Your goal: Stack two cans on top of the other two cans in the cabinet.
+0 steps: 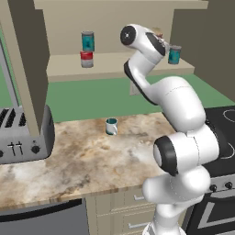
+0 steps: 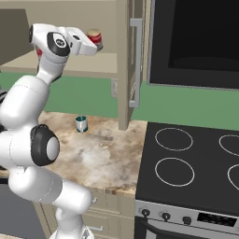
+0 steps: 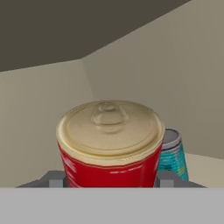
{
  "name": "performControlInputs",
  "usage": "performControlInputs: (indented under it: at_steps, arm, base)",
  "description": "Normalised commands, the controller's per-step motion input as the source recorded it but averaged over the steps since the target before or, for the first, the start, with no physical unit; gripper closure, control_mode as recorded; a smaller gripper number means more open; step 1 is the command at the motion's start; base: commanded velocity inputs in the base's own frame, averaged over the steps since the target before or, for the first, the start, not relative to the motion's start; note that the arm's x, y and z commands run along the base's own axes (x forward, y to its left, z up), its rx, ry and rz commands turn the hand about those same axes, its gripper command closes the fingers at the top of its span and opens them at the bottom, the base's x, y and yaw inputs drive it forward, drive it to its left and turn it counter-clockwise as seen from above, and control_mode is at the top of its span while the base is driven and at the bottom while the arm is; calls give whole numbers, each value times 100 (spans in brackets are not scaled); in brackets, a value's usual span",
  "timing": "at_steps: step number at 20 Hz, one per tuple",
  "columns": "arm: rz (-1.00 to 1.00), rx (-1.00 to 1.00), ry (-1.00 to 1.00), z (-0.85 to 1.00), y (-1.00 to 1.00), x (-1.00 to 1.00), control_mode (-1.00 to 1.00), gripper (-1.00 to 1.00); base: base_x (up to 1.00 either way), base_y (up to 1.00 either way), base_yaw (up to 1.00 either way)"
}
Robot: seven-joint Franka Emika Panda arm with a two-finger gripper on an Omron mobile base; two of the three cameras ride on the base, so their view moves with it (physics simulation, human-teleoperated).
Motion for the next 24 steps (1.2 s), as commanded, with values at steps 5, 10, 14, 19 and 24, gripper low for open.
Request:
performControlInputs:
  at_steps: [5,10,14,19,24]
  arm:
    - [-8,0,14,12,-21,-12,-100,100]
    - [-3,0,13,11,-25,-15,-100,100]
    - [0,0,6,8,-20,-10,-100,100]
    - [0,-1,1,1,-16,-2,-100,100]
    - [0,-3,0,-4,-10,-3,-100,100]
  base:
    - [0,0,0]
    - [0,0,0]
    - [0,0,0]
    - [0,0,0]
    - [0,0,0]
